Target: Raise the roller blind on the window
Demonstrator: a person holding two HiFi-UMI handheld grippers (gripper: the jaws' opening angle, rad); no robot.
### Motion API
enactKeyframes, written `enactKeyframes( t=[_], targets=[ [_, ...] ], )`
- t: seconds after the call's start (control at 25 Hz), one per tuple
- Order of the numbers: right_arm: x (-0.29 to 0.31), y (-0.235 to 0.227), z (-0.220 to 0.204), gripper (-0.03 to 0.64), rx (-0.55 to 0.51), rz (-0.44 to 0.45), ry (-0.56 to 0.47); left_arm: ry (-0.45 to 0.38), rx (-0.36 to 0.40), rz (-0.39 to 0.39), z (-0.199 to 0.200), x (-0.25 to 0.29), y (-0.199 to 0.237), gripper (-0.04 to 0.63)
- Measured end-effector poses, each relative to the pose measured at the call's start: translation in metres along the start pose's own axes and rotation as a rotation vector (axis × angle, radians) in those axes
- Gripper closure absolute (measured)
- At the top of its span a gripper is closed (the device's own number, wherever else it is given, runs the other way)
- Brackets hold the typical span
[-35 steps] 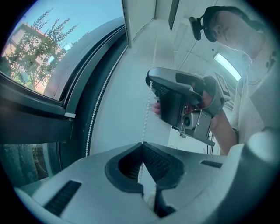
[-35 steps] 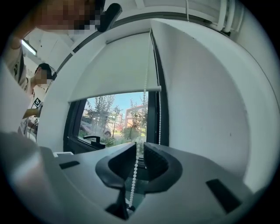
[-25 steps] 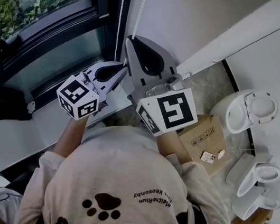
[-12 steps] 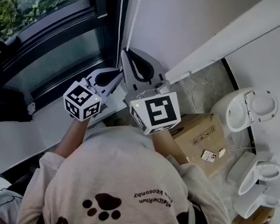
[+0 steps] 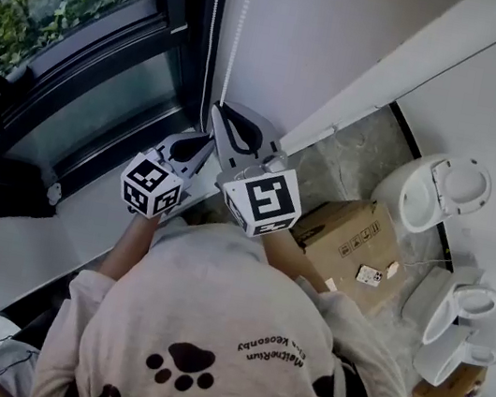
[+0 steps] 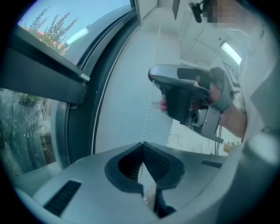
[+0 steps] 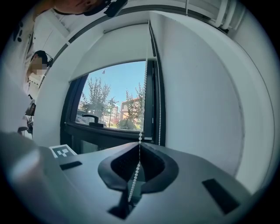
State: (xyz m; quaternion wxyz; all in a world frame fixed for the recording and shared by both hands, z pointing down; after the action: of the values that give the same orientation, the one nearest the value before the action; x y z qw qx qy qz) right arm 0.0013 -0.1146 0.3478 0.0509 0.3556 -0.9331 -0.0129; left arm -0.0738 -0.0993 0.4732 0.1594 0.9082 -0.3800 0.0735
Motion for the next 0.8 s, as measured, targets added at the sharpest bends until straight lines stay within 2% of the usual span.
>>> enactKeyframes(
  t=[0.48,0.8],
  targets=[
    [0.002,0.006,-0.039,0.606,0.027,0.018,0.073,0.073,-0.005,0.033,-0.038,0.005,0.007,0.588],
    [0.002,0.008,-0.042,0.606,0.038,0.028,0.073,0.038,0.012,0.039,-0.042,0.004,0.006,0.588]
  ],
)
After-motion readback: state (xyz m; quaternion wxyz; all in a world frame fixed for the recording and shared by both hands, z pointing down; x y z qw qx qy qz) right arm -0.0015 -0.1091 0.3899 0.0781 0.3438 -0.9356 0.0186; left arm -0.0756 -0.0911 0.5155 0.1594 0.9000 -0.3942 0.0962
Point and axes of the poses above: the fingertips, and each gripper's own axes: x forward along the fingers, y to its left, z out of its top, the point moved 6 cm from there along -x, backward along the fingers, and after that the axes turned 3 degrees about y, right-handed, at the moved point
